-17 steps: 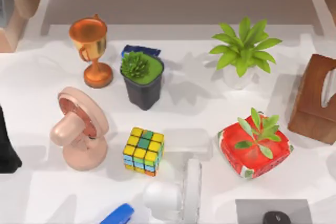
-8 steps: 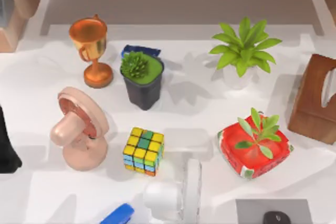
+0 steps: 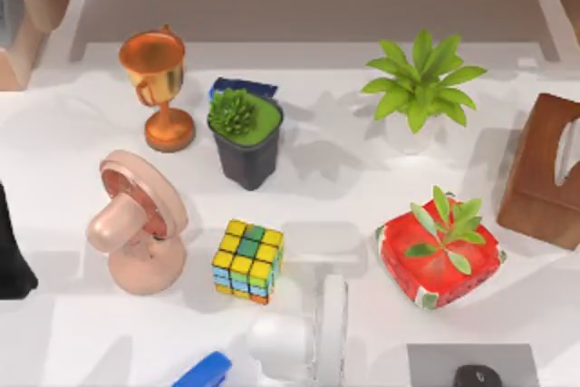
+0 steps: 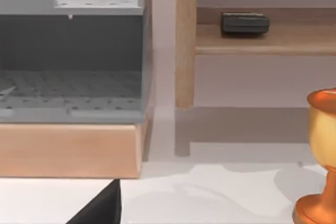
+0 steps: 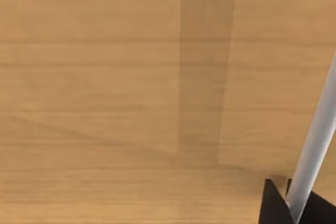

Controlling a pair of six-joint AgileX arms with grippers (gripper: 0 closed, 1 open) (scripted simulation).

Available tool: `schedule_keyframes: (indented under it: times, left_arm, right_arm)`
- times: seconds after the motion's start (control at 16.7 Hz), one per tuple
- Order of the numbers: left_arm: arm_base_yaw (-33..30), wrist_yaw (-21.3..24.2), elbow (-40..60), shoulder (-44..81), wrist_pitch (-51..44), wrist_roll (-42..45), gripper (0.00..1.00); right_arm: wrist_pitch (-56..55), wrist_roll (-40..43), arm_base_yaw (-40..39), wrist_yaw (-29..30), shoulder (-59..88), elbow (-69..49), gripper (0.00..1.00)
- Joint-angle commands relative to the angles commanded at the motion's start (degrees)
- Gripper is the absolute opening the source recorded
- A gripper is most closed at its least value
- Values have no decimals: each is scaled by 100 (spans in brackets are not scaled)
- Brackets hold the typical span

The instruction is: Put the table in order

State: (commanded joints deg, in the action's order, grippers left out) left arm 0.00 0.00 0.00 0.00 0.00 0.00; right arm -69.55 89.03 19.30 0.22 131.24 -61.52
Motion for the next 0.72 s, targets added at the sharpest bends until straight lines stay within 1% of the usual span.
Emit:
schedule_keyframes:
  times: [0.18,0.48,0.72]
  left_arm:
    - [0,0,0,0,0,0,100]
    - [0,0,0,0,0,0,100]
    - [0,0,0,0,0,0,100]
  right_arm:
    - [351,-8,-88,120,262,-615,0]
    - [451,-20,-112,151,318,-732,0]
    - [451,-20,-112,151,318,-732,30]
